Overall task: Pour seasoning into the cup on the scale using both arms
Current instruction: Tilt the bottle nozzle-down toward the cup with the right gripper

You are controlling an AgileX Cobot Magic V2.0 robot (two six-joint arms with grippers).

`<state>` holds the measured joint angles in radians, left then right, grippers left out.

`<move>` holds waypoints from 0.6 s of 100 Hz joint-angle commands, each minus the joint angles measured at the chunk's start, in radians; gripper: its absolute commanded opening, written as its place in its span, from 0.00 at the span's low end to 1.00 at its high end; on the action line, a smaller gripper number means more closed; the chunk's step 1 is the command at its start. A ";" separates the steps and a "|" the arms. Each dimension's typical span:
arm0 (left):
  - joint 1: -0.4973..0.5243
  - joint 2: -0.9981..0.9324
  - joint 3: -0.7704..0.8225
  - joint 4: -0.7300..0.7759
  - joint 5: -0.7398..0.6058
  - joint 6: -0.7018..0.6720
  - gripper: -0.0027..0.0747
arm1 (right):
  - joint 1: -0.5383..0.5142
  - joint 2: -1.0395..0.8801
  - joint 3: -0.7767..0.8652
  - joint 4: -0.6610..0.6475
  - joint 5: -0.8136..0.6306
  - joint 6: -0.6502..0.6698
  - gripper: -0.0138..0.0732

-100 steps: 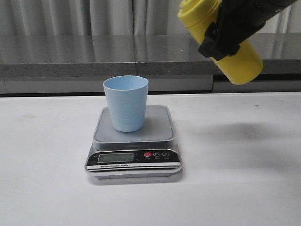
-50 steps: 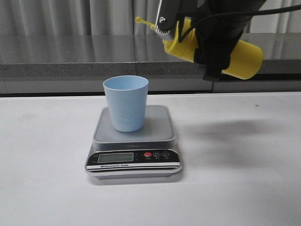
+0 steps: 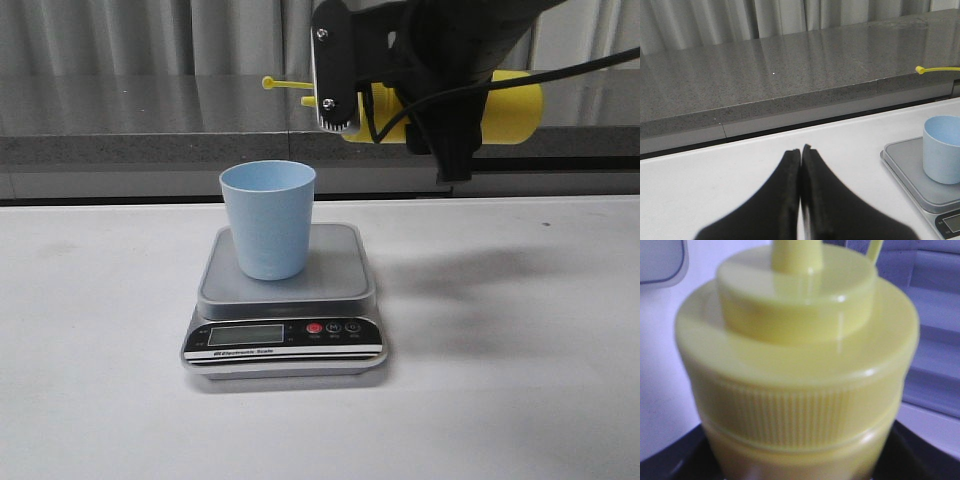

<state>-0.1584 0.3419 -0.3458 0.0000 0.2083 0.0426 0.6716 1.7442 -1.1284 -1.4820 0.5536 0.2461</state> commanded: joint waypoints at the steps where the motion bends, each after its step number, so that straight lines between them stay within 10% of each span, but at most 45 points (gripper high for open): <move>1: 0.002 0.007 -0.026 0.000 -0.089 -0.004 0.01 | 0.003 -0.043 -0.038 -0.093 0.033 -0.005 0.30; 60: 0.002 0.007 -0.026 0.000 -0.089 -0.004 0.01 | 0.031 -0.043 -0.038 -0.149 0.078 0.042 0.30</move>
<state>-0.1584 0.3419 -0.3458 0.0000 0.2083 0.0426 0.7020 1.7466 -1.1326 -1.5750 0.5770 0.2490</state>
